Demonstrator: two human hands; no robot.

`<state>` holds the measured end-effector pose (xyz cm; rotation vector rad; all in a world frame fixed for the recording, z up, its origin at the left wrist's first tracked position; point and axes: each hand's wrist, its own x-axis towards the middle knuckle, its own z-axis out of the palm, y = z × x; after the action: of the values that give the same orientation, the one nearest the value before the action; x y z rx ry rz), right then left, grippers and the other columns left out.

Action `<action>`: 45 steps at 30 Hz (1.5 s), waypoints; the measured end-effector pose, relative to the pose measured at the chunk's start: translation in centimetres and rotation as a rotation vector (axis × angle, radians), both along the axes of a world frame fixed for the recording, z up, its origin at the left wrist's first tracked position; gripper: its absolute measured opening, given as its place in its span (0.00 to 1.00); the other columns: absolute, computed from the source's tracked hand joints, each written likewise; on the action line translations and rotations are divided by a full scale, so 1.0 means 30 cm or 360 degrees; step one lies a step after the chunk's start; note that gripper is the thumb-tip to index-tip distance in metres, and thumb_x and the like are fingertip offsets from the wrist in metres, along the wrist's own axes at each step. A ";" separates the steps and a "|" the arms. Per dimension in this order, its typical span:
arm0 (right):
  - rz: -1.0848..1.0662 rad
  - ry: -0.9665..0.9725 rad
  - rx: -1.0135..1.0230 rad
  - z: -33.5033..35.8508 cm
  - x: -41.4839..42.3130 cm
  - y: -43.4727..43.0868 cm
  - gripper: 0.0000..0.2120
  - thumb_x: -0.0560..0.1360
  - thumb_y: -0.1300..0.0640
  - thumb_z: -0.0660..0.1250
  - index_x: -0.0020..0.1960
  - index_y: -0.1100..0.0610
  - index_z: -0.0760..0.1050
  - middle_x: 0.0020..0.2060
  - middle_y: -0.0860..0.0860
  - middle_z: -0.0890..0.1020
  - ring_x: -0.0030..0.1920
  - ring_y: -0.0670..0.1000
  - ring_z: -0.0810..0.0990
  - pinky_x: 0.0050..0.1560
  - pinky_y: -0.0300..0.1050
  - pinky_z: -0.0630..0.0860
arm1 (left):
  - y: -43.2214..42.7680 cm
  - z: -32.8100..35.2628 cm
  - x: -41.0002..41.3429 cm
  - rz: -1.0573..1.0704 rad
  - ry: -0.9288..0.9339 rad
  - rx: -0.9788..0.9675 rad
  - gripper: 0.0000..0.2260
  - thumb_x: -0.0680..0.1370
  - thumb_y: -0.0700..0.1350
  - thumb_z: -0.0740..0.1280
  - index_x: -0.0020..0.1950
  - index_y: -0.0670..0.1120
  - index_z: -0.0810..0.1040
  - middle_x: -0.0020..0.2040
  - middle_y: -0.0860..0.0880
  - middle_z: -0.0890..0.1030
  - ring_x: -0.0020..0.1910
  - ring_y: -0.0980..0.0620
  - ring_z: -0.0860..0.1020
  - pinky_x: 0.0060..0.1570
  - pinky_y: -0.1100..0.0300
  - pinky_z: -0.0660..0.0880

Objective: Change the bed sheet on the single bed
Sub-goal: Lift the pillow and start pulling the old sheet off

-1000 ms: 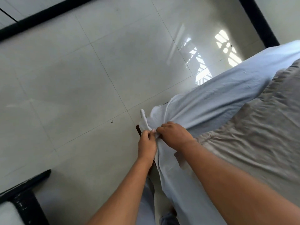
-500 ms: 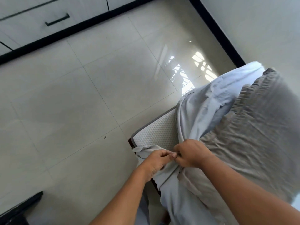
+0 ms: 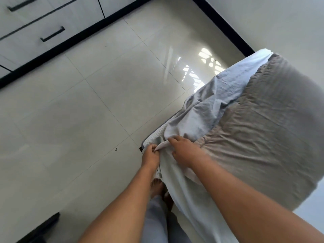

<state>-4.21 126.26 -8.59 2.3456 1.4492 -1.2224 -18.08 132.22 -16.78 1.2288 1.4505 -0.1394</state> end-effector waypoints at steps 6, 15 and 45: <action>-0.0074 -0.0172 0.0149 0.075 -0.044 -0.072 0.17 0.78 0.54 0.63 0.65 0.55 0.72 0.65 0.58 0.74 0.68 0.61 0.73 0.64 0.56 0.74 | 0.002 0.120 -0.042 -0.0256 0.0157 0.0177 0.14 0.78 0.48 0.68 0.63 0.46 0.77 0.58 0.45 0.82 0.57 0.44 0.80 0.59 0.49 0.77; -0.0560 -0.0488 0.0340 0.292 -0.044 -0.112 0.16 0.78 0.47 0.66 0.60 0.56 0.74 0.56 0.56 0.77 0.58 0.60 0.77 0.56 0.53 0.73 | 0.044 0.537 0.108 -0.0929 0.0048 0.0533 0.18 0.79 0.48 0.68 0.67 0.45 0.73 0.63 0.46 0.79 0.60 0.45 0.78 0.55 0.57 0.74; -0.2090 -0.0710 0.0055 0.524 0.239 0.543 0.24 0.82 0.41 0.58 0.70 0.55 0.67 0.63 0.57 0.74 0.63 0.60 0.75 0.60 0.55 0.73 | 0.873 0.820 0.842 -0.2926 -0.0516 0.0918 0.25 0.82 0.53 0.63 0.76 0.44 0.64 0.76 0.45 0.66 0.75 0.44 0.63 0.70 0.47 0.66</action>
<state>2.95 142.55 7.14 3.2859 -0.3634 -0.6148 7.17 158.39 7.81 2.5463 -0.3510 -0.7166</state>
